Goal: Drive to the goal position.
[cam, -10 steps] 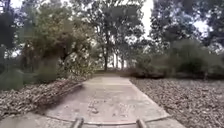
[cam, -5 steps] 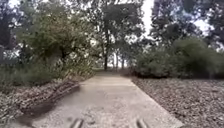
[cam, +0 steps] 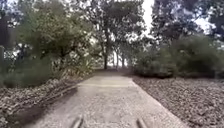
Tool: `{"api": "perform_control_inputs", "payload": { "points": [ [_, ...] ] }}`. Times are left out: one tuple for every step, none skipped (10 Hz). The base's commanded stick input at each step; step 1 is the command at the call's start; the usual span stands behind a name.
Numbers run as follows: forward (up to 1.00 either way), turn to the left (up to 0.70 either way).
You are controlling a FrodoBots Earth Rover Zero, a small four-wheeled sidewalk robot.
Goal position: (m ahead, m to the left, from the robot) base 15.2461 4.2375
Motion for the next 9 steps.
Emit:
{"api": "perform_control_inputs", "payload": {
  "points": [
    [0.60, 0.00],
    [0.60, 0.00],
    [0.60, 0.00],
    [0.60, 0.00],
    [0.60, 0.00],
    [0.60, 0.00],
    [0.60, -0.15],
    [0.60, -0.15],
    [0.60, -0.15]
  ]
}}
